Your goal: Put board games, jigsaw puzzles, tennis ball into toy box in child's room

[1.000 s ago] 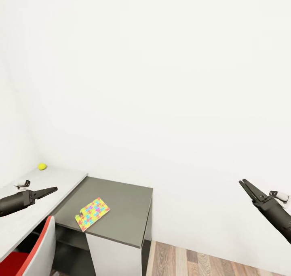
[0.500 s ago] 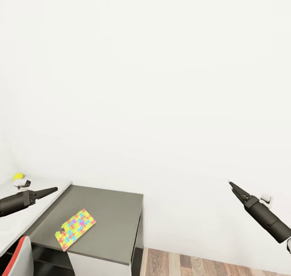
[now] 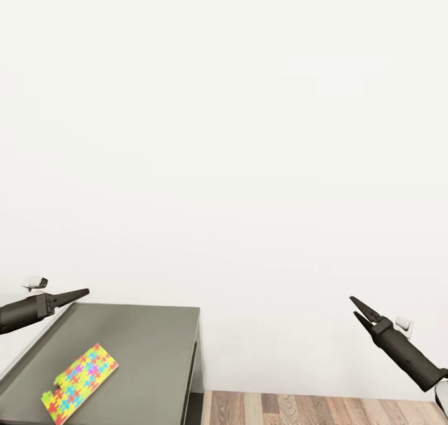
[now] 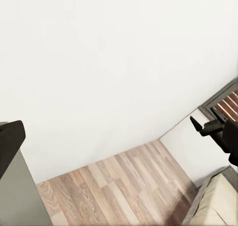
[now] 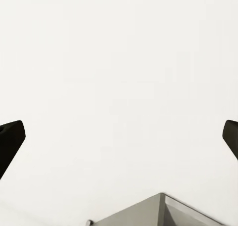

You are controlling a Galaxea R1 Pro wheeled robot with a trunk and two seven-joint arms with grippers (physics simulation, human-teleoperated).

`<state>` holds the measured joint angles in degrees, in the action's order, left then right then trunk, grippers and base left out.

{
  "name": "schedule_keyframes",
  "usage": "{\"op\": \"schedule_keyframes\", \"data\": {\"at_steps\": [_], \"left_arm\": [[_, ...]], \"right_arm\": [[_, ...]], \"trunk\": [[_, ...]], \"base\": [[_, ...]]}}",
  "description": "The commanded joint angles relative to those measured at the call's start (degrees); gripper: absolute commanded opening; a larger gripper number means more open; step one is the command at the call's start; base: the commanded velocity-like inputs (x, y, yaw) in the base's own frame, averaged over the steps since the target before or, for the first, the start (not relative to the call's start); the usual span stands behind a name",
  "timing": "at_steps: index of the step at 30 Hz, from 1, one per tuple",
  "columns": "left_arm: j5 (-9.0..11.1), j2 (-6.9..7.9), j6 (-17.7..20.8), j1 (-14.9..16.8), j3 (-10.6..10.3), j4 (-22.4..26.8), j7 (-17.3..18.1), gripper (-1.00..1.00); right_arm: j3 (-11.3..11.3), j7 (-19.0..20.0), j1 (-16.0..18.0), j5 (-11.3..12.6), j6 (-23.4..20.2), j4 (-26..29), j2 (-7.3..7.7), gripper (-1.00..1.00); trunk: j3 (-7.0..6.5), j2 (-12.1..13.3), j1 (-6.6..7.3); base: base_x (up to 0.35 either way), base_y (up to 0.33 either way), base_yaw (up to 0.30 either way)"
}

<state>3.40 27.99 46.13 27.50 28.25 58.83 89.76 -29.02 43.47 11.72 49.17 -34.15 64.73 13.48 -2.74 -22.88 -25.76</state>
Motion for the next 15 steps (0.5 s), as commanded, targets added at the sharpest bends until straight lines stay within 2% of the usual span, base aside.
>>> {"op": "schedule_keyframes", "data": {"at_steps": [1,7,12,15], "left_arm": [[0.0,-0.01,0.6,0.0,0.0,0.0,0.2,1.0],[-0.1,-0.11,0.6,0.0,-0.1,-0.2,0.2,1.0],[-0.1,-0.16,0.6,0.0,-0.1,-0.2,0.2,1.0],[-0.1,-0.2,0.7,0.0,-0.2,-0.2,0.2,1.0]], "right_arm": [[0.0,0.0,0.0,0.3,-0.3,0.0,-0.02,1.0],[0.1,0.0,0.1,0.2,-0.2,0.0,-0.03,1.0],[0.3,0.0,0.1,0.1,-0.1,0.2,-0.05,1.0],[1.3,0.0,0.1,0.1,0.0,0.2,-0.03,1.0]], "trunk": [[0.02,0.0,-0.02],[0.02,0.0,-0.02],[0.02,0.0,-0.02],[0.02,0.0,-0.02]], "base": [[0.006,0.061,-0.05],[0.041,0.084,-0.019],[0.133,0.09,0.017],[0.173,0.1,0.103]]}}
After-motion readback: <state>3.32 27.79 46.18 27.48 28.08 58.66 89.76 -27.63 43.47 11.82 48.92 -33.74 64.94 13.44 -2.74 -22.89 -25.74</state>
